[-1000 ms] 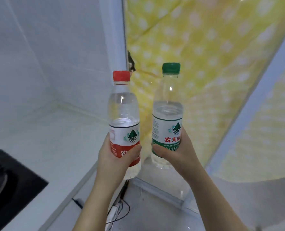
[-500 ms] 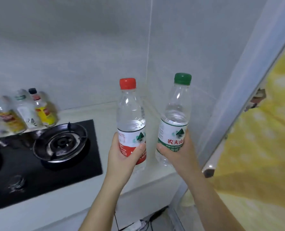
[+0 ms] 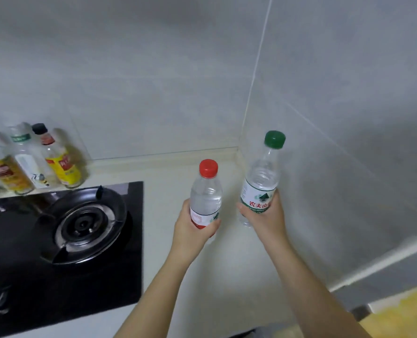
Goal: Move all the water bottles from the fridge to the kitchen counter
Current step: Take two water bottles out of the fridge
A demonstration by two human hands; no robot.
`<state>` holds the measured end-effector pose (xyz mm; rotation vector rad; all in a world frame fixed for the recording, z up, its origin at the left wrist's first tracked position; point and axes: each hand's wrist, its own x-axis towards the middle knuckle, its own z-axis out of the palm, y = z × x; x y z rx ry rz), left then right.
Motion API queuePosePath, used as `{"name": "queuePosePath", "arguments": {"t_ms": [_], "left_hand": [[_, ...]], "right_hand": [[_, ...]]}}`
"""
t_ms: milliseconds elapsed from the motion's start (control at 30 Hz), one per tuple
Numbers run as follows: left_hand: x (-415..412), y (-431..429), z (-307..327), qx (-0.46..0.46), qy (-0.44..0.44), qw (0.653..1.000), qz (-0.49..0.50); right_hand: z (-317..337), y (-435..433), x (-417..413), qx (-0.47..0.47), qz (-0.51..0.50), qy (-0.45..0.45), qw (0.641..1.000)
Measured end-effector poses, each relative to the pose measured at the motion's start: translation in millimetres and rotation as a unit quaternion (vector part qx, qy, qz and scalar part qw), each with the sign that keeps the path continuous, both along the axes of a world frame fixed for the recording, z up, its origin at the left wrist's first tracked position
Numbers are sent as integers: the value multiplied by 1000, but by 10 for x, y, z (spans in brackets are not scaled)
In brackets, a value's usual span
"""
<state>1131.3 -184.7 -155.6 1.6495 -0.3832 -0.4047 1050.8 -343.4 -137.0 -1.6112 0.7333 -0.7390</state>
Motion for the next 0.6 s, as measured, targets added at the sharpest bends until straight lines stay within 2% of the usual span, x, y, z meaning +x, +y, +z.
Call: {"name": "queuePosePath", "arguments": {"t_ms": [133, 333, 600], "left_hand": [[471, -411, -332, 26, -1, 999, 19], [918, -773, -791, 77, 49, 995, 27], [1247, -1122, -1008, 108, 0, 994, 21]], "right_hand": [[-401, -376, 396, 19, -6, 39, 999], [-1020, -705, 860, 34, -7, 102, 994], [-1391, -1062, 1293, 22, -18, 120, 992]]}}
